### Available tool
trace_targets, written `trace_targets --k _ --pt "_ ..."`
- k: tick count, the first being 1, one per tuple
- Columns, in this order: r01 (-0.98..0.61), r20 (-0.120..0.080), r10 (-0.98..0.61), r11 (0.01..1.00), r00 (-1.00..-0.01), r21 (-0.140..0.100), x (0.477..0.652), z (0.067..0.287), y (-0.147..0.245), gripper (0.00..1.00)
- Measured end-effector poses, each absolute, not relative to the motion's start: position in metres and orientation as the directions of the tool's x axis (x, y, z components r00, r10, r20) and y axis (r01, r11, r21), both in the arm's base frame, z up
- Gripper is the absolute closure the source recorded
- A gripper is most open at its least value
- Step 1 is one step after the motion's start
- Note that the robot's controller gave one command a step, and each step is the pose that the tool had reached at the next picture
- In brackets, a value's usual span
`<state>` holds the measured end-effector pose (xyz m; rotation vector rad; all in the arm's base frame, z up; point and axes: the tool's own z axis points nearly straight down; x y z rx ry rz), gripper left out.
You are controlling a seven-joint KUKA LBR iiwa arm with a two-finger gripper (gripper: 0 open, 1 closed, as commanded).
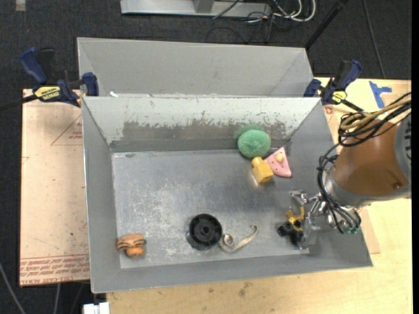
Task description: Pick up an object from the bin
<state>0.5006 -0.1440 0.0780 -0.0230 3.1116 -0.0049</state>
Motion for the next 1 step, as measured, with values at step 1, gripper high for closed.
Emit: trace_targets --k 1 --pt "-0.015 -0.030 -0.015 1.000 -0.999 -0.003 0.5006 0.0780 -0.1439 1.00"
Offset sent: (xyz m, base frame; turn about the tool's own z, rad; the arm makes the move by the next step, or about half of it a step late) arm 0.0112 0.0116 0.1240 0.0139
